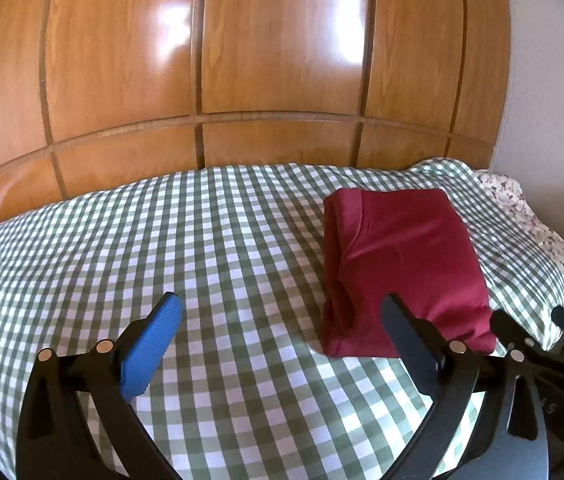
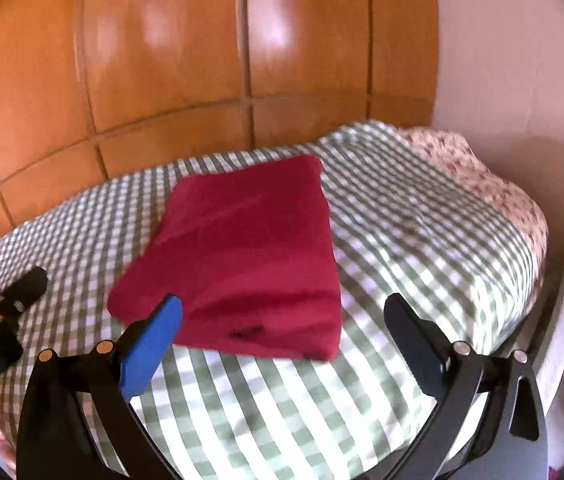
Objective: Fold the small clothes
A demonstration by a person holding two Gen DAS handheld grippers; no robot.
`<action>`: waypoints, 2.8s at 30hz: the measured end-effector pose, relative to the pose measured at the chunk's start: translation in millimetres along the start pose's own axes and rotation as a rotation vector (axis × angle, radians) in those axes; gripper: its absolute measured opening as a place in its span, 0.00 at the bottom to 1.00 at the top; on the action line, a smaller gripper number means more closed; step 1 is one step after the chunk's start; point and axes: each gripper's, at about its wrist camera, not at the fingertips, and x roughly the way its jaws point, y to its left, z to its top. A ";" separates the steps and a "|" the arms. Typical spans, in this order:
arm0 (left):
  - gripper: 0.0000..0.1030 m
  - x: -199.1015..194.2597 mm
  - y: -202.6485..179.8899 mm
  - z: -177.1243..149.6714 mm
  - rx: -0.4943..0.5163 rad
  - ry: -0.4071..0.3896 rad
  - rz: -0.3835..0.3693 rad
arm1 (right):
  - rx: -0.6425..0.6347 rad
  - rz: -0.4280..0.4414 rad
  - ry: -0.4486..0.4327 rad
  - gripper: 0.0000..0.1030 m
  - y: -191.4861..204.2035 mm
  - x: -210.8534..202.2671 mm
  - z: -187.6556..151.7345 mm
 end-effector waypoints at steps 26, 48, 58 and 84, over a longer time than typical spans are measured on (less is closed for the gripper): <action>0.96 4.6 -3.4 -9.1 0.022 0.026 0.028 | -0.015 -0.027 -0.029 0.98 -2.5 4.0 -5.7; 0.96 -6.0 10.2 -10.5 -0.001 -0.002 0.027 | -0.048 0.011 -0.035 0.98 11.2 -4.2 -1.0; 0.96 -13.4 16.5 -9.0 -0.011 -0.017 0.020 | -0.055 0.015 -0.039 0.98 12.6 -6.1 -0.4; 0.96 -23.9 21.0 -7.1 -0.005 -0.046 0.025 | -0.051 0.034 -0.034 0.98 15.3 -5.0 -2.9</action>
